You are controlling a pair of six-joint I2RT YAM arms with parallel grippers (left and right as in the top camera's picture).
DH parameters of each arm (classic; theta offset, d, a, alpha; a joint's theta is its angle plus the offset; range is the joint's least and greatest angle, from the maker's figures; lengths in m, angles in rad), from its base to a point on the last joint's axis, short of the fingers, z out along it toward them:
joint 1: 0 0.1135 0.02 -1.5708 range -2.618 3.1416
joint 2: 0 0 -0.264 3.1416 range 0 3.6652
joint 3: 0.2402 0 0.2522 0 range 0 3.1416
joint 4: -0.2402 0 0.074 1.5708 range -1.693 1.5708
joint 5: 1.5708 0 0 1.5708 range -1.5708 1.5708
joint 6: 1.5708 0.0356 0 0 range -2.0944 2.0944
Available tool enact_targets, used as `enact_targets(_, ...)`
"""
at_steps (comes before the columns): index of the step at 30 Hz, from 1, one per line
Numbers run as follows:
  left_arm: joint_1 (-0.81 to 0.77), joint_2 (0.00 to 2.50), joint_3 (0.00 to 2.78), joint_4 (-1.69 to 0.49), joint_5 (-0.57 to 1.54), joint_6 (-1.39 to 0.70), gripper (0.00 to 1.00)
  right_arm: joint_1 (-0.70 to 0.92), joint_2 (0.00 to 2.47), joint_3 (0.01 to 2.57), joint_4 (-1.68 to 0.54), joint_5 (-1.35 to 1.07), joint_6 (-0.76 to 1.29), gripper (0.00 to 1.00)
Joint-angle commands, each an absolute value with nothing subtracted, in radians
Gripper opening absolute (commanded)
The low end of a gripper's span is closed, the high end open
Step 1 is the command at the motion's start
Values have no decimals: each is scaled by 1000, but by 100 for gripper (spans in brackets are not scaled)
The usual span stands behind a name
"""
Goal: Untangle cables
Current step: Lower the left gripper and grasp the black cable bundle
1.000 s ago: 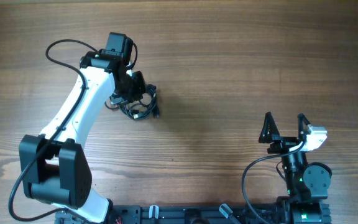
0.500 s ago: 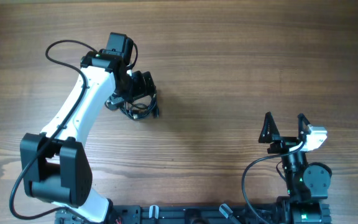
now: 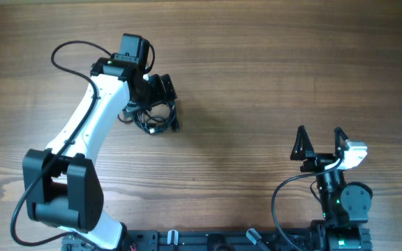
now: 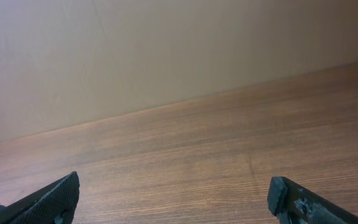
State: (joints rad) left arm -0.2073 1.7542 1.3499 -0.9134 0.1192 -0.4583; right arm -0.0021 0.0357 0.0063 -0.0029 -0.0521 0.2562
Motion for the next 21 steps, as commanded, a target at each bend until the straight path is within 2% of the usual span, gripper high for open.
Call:
enact_targets(1,-212,1768,1285,-850,95,-458,100,2,42,6,0,-68,239,99)
enact_targets(7,-212,1768,1175,-734,31,-459,96,2,42,6,0,-68,238,100)
enact_targets(13,-211,1768,1099,-680,-47,-533,96,2,42,6,0,-68,239,100)
enact_targets(21,-210,1768,1096,-664,-52,-530,100,2,42,6,0,-68,238,100)
